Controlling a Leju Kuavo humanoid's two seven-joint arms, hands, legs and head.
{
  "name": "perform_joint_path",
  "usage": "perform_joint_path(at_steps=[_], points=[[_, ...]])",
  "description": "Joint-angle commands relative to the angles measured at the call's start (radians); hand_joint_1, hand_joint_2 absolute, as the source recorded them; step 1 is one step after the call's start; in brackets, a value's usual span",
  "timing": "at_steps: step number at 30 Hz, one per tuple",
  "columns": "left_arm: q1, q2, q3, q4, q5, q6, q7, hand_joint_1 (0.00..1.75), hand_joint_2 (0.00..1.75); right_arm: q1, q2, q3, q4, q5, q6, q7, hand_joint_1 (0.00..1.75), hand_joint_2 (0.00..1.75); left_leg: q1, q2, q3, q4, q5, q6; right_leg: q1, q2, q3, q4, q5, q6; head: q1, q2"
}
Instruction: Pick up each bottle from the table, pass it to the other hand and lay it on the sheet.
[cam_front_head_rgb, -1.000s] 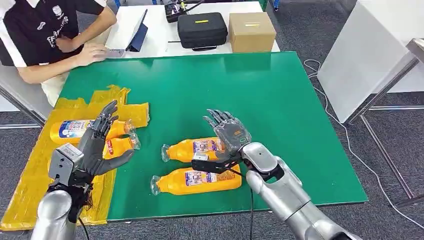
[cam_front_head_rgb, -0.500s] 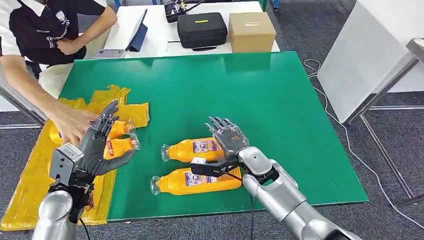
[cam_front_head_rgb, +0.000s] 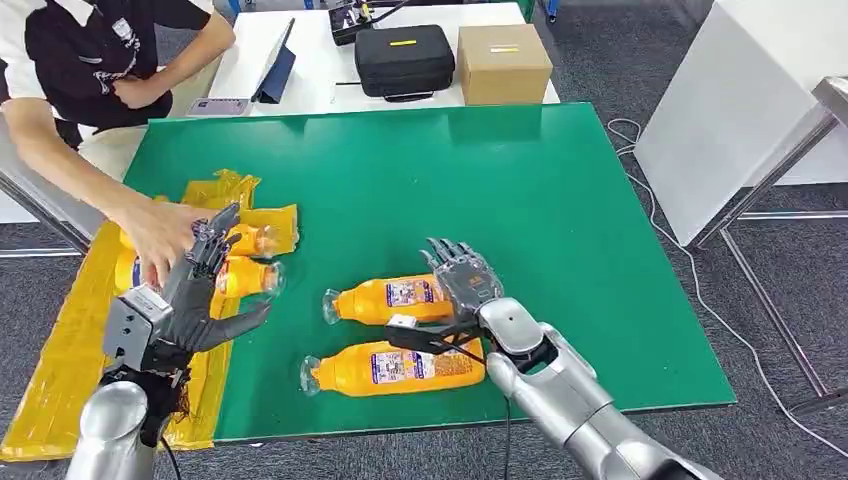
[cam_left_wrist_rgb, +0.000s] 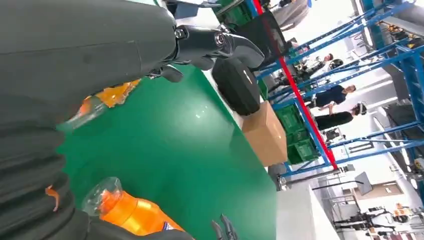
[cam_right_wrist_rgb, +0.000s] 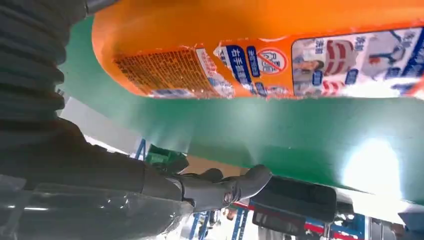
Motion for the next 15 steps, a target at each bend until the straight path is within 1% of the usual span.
perform_joint_path(at_steps=[1, 5, 9, 11, 15], points=[[0.014, 0.012, -0.019, 0.022, 0.001, 0.003, 0.011, 0.00, 1.75, -0.045, 0.031, -0.020, 0.140, 0.023, 0.011, 0.012, 0.00, 1.75, 0.001, 0.002, 0.004, -0.001, -0.001, -0.002, 0.001, 0.000, 0.004, -0.002, 0.000, 0.000, 0.000, 0.000], [0.008, 0.005, -0.026, 0.025, -0.003, 0.003, 0.015, 0.00, 1.75, -0.066, 0.044, -0.025, 0.207, 0.032, 0.015, 0.020, 0.00, 1.75, 0.001, 0.000, 0.004, -0.001, -0.001, -0.002, 0.001, -0.001, 0.005, -0.002, -0.001, 0.000, 0.000, 0.000], [0.008, 0.003, -0.027, 0.029, -0.003, 0.003, 0.016, 0.00, 1.75, -0.070, 0.051, -0.033, 0.229, 0.037, 0.008, 0.026, 0.00, 1.75, 0.000, 0.000, 0.002, -0.001, 0.000, -0.001, 0.000, -0.001, 0.002, -0.001, 0.000, 0.000, 0.000, 0.000], [0.008, 0.003, -0.027, 0.029, -0.003, 0.003, 0.016, 0.00, 1.75, -0.070, 0.051, -0.033, 0.229, 0.037, 0.008, 0.026, 0.00, 1.75, 0.001, 0.000, 0.004, -0.001, -0.001, -0.002, 0.001, -0.001, 0.004, -0.002, -0.001, 0.000, 0.000, 0.000], [0.009, 0.002, -0.028, 0.030, -0.003, 0.003, 0.016, 0.00, 1.75, -0.070, 0.056, -0.042, 0.241, 0.036, 0.009, 0.029, 0.00, 1.75, 0.001, 0.000, 0.003, -0.001, -0.001, -0.002, 0.001, -0.001, 0.004, -0.002, -0.001, 0.000, 0.000, 0.000]])
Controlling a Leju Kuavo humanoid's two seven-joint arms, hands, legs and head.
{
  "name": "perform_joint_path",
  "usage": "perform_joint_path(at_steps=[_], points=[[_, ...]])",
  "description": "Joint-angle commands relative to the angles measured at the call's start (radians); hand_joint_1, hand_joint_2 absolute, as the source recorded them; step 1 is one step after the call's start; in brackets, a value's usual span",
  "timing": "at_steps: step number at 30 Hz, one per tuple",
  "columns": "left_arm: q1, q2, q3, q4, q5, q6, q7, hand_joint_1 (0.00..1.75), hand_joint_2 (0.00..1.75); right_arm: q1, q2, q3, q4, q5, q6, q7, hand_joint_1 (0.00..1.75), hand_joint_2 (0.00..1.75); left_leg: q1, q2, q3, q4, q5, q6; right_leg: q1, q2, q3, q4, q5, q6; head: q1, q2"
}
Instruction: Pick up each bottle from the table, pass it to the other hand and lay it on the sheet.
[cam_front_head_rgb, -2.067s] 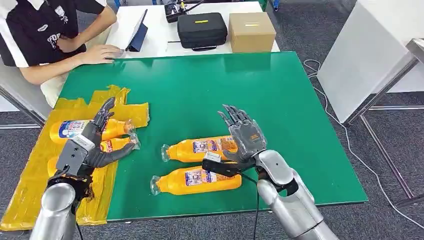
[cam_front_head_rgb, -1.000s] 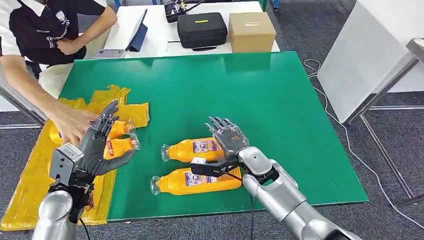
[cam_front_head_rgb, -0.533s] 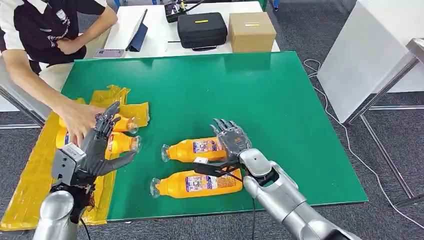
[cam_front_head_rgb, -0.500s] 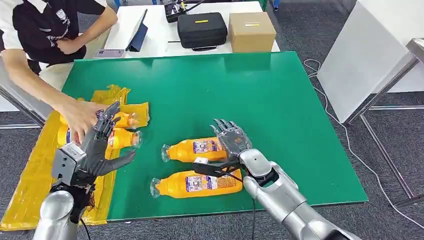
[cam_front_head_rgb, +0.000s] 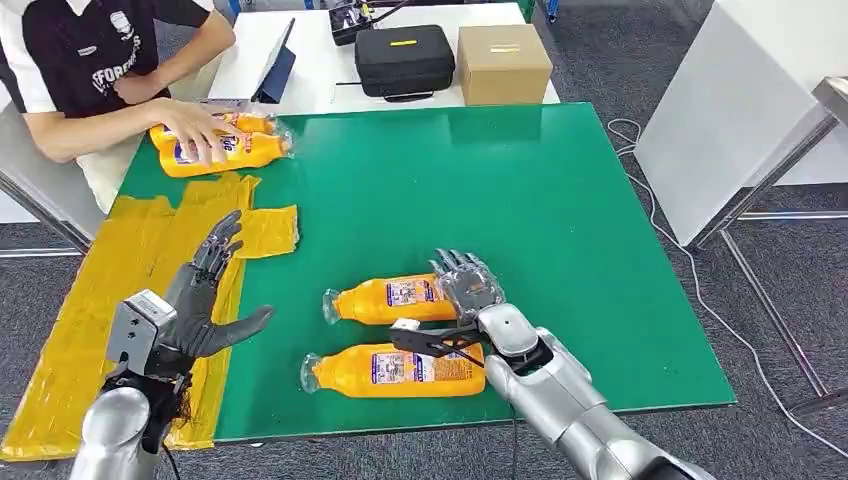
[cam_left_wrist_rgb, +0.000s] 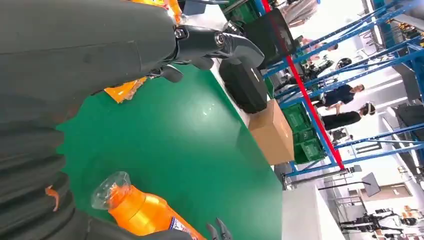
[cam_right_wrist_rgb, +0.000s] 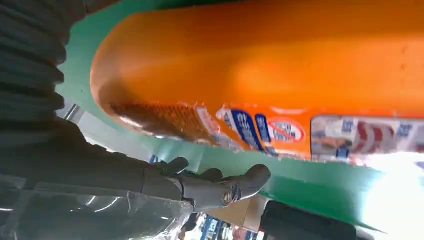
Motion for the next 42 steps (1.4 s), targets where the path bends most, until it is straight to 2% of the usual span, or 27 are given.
perform_joint_path(at_steps=[1, 5, 6, 8, 9, 10, 13, 23, 32, 37, 42], points=[[-0.012, 0.003, -0.028, 0.035, -0.004, -0.001, 0.008, 0.00, 1.75, -0.055, 0.023, -0.021, 0.131, -0.003, 0.003, 0.005, 0.00, 1.75, 0.000, 0.000, 0.002, -0.001, -0.001, -0.001, 0.000, -0.001, 0.002, -0.001, 0.000, 0.000, 0.000, 0.000], [-0.011, 0.004, -0.035, 0.041, -0.002, 0.001, 0.005, 0.00, 1.75, -0.059, 0.032, -0.033, 0.166, 0.000, -0.024, 0.010, 0.00, 1.75, 0.001, 0.000, 0.004, -0.001, -0.001, -0.002, 0.001, -0.001, 0.004, -0.002, -0.001, 0.000, 0.000, 0.000], [-0.010, 0.004, -0.037, 0.040, -0.001, 0.002, 0.004, 0.00, 1.75, -0.059, 0.033, -0.038, 0.172, 0.003, -0.027, 0.014, 0.07, 1.75, 0.000, 0.000, 0.003, -0.001, -0.001, -0.002, 0.000, -0.001, 0.004, -0.002, -0.001, 0.000, 0.000, 0.000], [-0.005, 0.002, -0.043, 0.035, 0.004, 0.000, -0.003, 0.00, 1.75, -0.050, 0.035, -0.047, 0.181, 0.008, -0.033, 0.018, 0.51, 1.75, 0.001, 0.000, 0.004, -0.001, -0.001, -0.002, 0.001, -0.002, 0.005, -0.002, -0.001, 0.000, 0.000, 0.000], [-0.005, 0.002, -0.045, 0.033, 0.007, -0.002, -0.005, 0.00, 1.75, -0.047, 0.036, -0.052, 0.181, 0.010, -0.036, 0.016, 0.86, 1.75, 0.000, 0.000, 0.003, -0.001, -0.001, -0.002, 0.000, -0.001, 0.003, -0.002, 0.000, 0.000, 0.000, 0.000], [-0.005, 0.002, -0.045, 0.033, 0.007, -0.002, -0.005, 0.00, 1.75, -0.047, 0.036, -0.052, 0.181, 0.010, -0.036, 0.016, 1.38, 1.75, 0.000, 0.000, 0.002, -0.001, 0.000, -0.001, 0.000, -0.001, 0.003, -0.001, 0.000, 0.000, 0.000, 0.000], [-0.003, -0.007, -0.052, 0.014, 0.007, -0.007, -0.001, 0.00, 1.75, -0.039, 0.037, -0.066, 0.176, 0.017, -0.052, 0.014, 1.71, 1.75, 0.001, -0.001, 0.004, -0.001, -0.001, -0.002, 0.001, -0.002, 0.006, -0.003, -0.001, 0.000, 0.000, 0.000], [-0.030, -0.023, -0.059, 0.048, 0.002, -0.022, 0.000, 0.00, 1.75, 0.002, 0.028, -0.117, 0.111, 0.022, -0.095, 0.024, 1.75, 1.75, 0.001, -0.003, 0.002, -0.001, 0.000, -0.001, 0.000, -0.004, 0.003, -0.002, -0.001, 0.000, 0.000, 0.000], [-0.038, -0.023, -0.061, 0.053, 0.004, -0.028, 0.001, 0.00, 1.75, 0.050, 0.043, -0.202, -0.030, -0.033, -0.211, 0.010, 1.75, 1.75, 0.000, -0.002, 0.002, 0.000, -0.001, -0.002, 0.000, -0.003, 0.003, -0.001, -0.001, 0.000, 0.000, 0.000], [-0.027, -0.025, -0.059, 0.045, 0.047, -0.037, 0.009, 0.00, 1.75, 0.081, 0.054, -0.254, -0.107, -0.130, -0.322, -0.056, 1.75, 1.75, 0.001, -0.002, 0.002, 0.000, -0.001, -0.002, 0.000, -0.003, 0.003, -0.001, -0.001, 0.000, 0.000, 0.000], [-0.025, -0.022, -0.059, 0.044, 0.049, -0.039, 0.009, 0.00, 1.75, 0.079, 0.053, -0.253, -0.110, -0.129, -0.320, -0.055, 1.75, 1.75, 0.000, -0.001, 0.001, 0.000, 0.000, -0.001, 0.000, -0.001, 0.001, -0.001, 0.000, 0.000, 0.000, 0.000]])
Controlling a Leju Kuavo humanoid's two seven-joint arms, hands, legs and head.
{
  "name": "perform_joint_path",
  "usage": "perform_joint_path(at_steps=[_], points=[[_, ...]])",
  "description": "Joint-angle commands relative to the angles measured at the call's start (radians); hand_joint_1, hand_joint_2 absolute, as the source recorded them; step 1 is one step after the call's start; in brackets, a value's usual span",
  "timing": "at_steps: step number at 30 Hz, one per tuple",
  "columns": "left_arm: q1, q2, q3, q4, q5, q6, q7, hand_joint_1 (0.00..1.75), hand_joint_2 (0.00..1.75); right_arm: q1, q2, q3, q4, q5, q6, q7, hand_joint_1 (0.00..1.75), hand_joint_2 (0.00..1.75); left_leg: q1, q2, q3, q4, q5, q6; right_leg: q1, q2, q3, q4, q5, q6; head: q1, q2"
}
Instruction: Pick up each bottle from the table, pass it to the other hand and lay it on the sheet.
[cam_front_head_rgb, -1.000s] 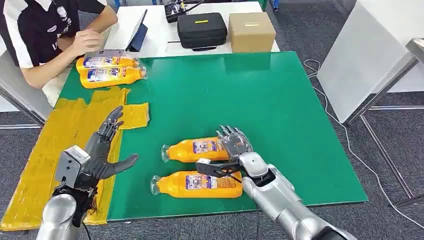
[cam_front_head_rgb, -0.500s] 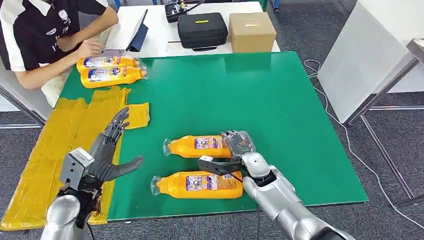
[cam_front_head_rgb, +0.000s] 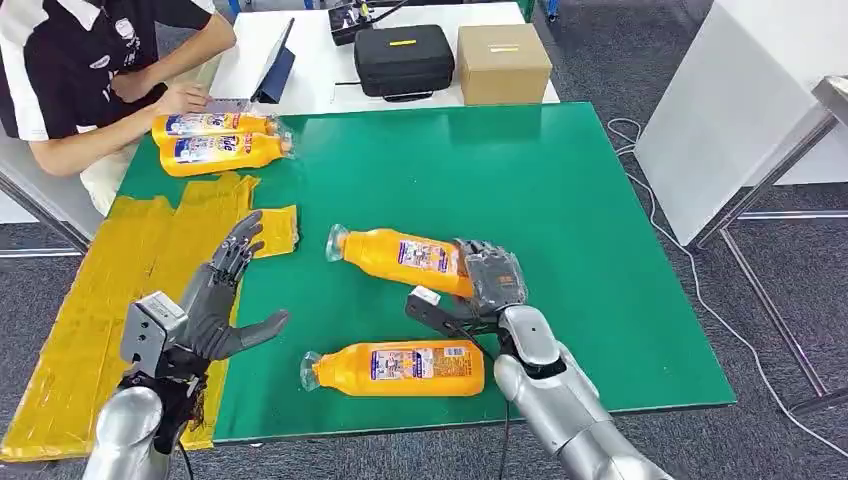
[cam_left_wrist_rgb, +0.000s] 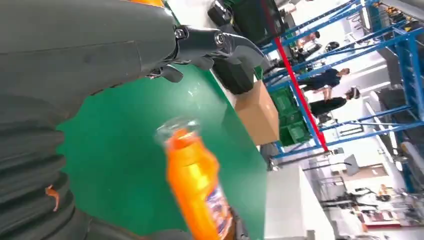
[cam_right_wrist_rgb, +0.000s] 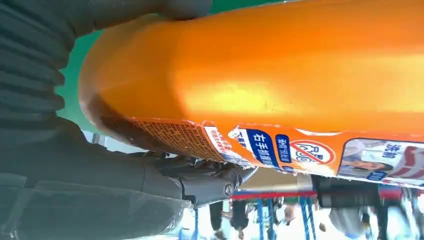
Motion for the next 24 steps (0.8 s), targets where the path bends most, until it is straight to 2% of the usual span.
perform_joint_path(at_steps=[1, 2, 3, 5, 7, 8, 11, 14, 18, 24], points=[[-0.025, 0.001, -0.017, 0.050, 0.010, -0.005, 0.008, 0.00, 1.75, -0.007, 0.008, -0.053, -0.044, -0.015, -0.009, -0.012, 1.75, 1.75, 0.001, -0.001, 0.004, 0.000, -0.002, -0.003, 0.001, -0.003, 0.006, -0.002, -0.001, 0.000, 0.000, 0.000], [-0.025, 0.001, -0.017, 0.050, 0.010, -0.005, 0.008, 0.00, 1.75, -0.005, 0.009, -0.053, -0.043, -0.015, -0.009, -0.012, 1.75, 1.75, 0.000, -0.001, 0.001, 0.000, 0.000, -0.001, 0.000, -0.001, 0.001, -0.001, 0.000, 0.000, 0.000, 0.000], [-0.023, 0.011, -0.027, 0.045, 0.040, -0.016, 0.009, 0.00, 1.75, -0.002, 0.025, -0.077, -0.051, -0.071, -0.079, -0.052, 1.75, 1.75, 0.001, -0.001, 0.003, 0.000, -0.001, -0.002, 0.001, -0.002, 0.005, -0.002, -0.001, 0.000, 0.000, 0.000], [-0.027, 0.022, -0.050, 0.040, 0.035, -0.017, 0.014, 0.00, 1.75, 0.006, 0.044, -0.109, -0.086, -0.205, -0.124, -0.137, 1.75, 1.75, 0.000, -0.001, 0.002, 0.000, -0.001, -0.002, 0.000, -0.002, 0.002, -0.001, -0.001, 0.000, 0.000, 0.000], [-0.048, 0.029, -0.082, 0.055, 0.033, -0.017, 0.017, 0.00, 1.75, 0.017, 0.049, -0.131, -0.127, -0.414, -0.083, -0.251, 1.75, 1.75, 0.000, -0.001, 0.001, 0.000, -0.001, -0.002, 0.000, -0.002, 0.002, 0.000, -0.001, 0.000, 0.000, 0.000], [-0.067, 0.033, -0.103, 0.073, 0.032, -0.016, 0.017, 0.00, 1.75, 0.026, 0.050, -0.142, -0.151, -0.552, -0.026, -0.315, 1.75, 1.75, 0.000, -0.002, 0.001, 0.000, -0.001, -0.002, 0.000, -0.003, 0.002, 0.000, -0.001, 0.000, 0.000, 0.000], [-0.112, 0.039, -0.145, 0.121, 0.037, -0.014, 0.025, 0.00, 1.75, 0.040, 0.051, -0.145, -0.176, -0.734, 0.063, -0.402, 1.75, 1.75, 0.000, -0.004, 0.000, 0.000, 0.000, -0.002, 0.000, -0.005, 0.002, -0.001, -0.001, 0.000, 0.000, 0.000], [-0.146, 0.033, -0.181, 0.176, 0.038, -0.013, 0.024, 0.00, 1.75, 0.047, 0.061, -0.128, -0.171, -0.840, 0.158, -0.462, 1.75, 1.75, 0.001, -0.004, 0.003, 0.000, -0.001, -0.003, 0.001, -0.005, 0.005, -0.001, -0.001, 0.000, 0.000, 0.000], [-0.166, 0.029, -0.209, 0.214, 0.039, -0.012, 0.019, 0.00, 1.75, 0.052, 0.068, -0.114, -0.163, -0.898, 0.209, -0.507, 1.75, 1.75, 0.001, -0.003, 0.002, -0.001, 0.000, -0.002, 0.000, -0.003, 0.004, -0.001, -0.001, 0.000, 0.000, 0.000], [-0.233, 0.017, -0.265, 0.256, 0.049, -0.036, 0.029, 0.00, 1.75, 0.027, 0.045, -0.069, -0.131, -0.992, 0.377, -0.506, 1.75, 1.75, 0.000, -0.003, 0.001, 0.000, 0.000, -0.002, 0.000, -0.004, 0.003, -0.001, -0.001, 0.000, 0.000, 0.000]])
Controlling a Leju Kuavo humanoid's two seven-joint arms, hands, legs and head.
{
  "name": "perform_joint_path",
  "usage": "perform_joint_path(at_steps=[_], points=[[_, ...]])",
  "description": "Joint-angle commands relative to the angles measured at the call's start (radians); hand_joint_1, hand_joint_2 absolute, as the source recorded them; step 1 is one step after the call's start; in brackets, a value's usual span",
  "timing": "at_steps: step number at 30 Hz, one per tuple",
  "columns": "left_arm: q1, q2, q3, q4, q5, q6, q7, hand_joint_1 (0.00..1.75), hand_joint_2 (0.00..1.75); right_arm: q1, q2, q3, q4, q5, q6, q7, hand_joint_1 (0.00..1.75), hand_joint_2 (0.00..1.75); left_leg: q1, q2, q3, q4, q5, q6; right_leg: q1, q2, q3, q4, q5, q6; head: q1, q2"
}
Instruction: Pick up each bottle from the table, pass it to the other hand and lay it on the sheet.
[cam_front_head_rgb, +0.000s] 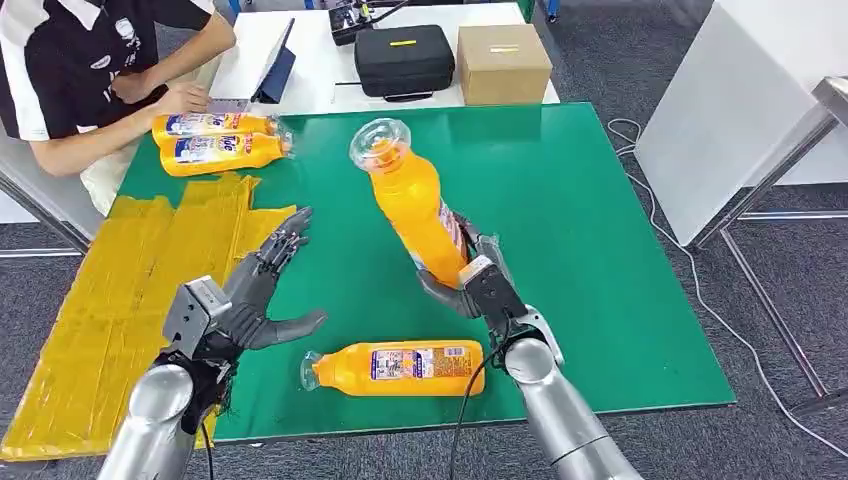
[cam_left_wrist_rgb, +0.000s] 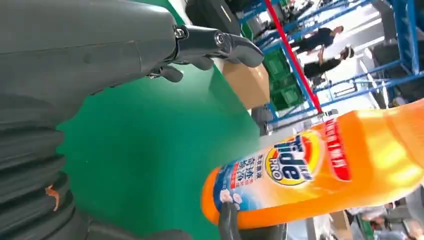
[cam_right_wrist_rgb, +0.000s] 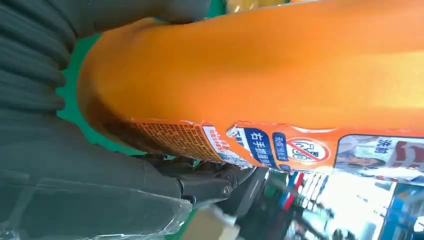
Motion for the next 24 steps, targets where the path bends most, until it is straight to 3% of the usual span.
perform_joint_path(at_steps=[1, 6, 24], points=[[-0.131, 0.009, -0.117, 0.158, 0.014, -0.022, 0.015, 0.00, 1.75, -0.045, -0.017, 0.035, 0.044, -0.082, 0.147, -0.003, 1.75, 1.75, 0.001, -0.003, 0.003, 0.001, -0.001, -0.002, 0.001, -0.004, 0.005, -0.001, -0.002, 0.000, 0.000, 0.000], [-0.137, 0.008, -0.134, 0.174, 0.028, -0.027, 0.011, 0.00, 1.75, -0.076, -0.032, 0.107, 0.111, -0.060, 0.221, 0.021, 1.75, 1.75, 0.000, 0.000, 0.002, 0.000, -0.001, -0.002, 0.000, -0.001, 0.003, -0.001, -0.001, 0.000, 0.000, 0.000], [-0.162, -0.007, -0.216, 0.156, 0.056, -0.047, 0.017, 0.00, 1.75, -0.177, 0.030, 0.227, 0.302, -0.043, 0.221, 0.028, 1.75, 1.75, 0.001, 0.001, 0.002, 0.000, -0.001, -0.002, 0.001, 0.000, 0.003, -0.001, -0.001, 0.000, 0.000, 0.000]])
